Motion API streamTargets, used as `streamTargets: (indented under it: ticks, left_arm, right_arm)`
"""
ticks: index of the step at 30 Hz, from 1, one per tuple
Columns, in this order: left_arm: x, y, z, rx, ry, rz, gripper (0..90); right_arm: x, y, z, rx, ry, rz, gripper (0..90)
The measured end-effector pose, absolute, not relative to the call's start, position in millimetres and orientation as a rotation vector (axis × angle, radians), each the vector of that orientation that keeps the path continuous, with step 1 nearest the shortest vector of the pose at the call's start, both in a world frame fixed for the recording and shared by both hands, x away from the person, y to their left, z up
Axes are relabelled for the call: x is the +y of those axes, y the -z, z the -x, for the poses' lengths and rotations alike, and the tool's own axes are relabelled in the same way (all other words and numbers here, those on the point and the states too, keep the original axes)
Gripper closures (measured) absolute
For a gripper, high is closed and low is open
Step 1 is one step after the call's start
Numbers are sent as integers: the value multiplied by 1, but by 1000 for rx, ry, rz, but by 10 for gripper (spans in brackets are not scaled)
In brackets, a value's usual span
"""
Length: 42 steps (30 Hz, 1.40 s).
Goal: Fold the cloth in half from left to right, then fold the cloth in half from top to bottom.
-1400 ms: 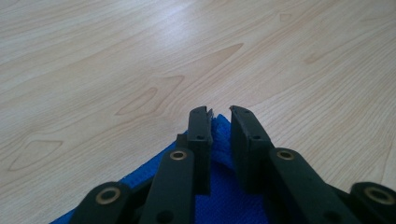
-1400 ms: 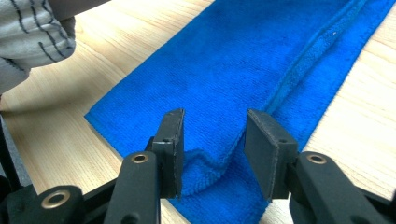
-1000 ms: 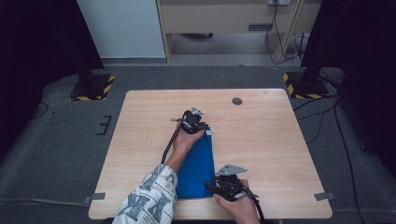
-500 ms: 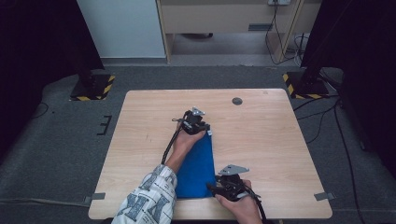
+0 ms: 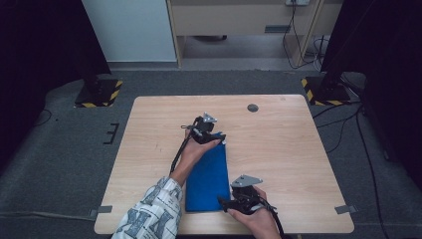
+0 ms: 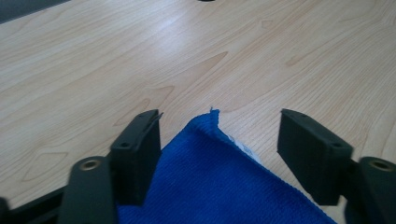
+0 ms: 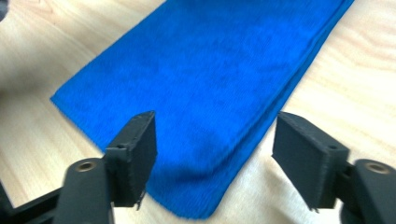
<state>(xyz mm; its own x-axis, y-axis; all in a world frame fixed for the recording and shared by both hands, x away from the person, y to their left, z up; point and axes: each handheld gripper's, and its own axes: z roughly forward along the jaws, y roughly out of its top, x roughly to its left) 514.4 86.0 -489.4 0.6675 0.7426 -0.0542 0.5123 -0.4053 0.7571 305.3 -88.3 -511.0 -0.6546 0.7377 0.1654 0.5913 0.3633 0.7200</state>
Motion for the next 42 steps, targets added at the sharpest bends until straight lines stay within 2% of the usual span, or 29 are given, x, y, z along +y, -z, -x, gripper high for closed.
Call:
streamTargets:
  ticks: [6,9,20,26,33,36,39,40,42]
  left_arm:
    - [99,481,-512,975,-406,-2099,152]
    - [107,479,-511,976,-408,-2107,120]
    - [134,477,-506,993,-395,-2070,92]
    - [148,477,-503,1023,-409,-2073,91]
    - [167,482,-507,1068,-439,-2056,125]
    - [172,483,-509,1074,-459,-2050,144]
    - [173,484,-509,1064,-457,-2055,147]
    - [174,485,-509,1067,-456,-2055,147]
    - [175,487,-510,1071,-450,-2066,147]
  right_arm:
    - [-85,505,-322,2402,-1172,-1201,199]
    - [-83,502,-330,2397,-1170,-1197,176]
    - [-76,494,-352,2376,-1150,-1160,148]
    - [-70,486,-376,2381,-1158,-1145,116]
    - [-64,474,-422,2353,-1161,-1146,219]
    - [-62,468,-445,2333,-1170,-1164,317]
    - [-62,465,-455,2322,-1183,-1187,358]
    - [-60,465,-465,2309,-1169,-1194,413]
    - [-59,465,-470,2311,-1153,-1179,432]
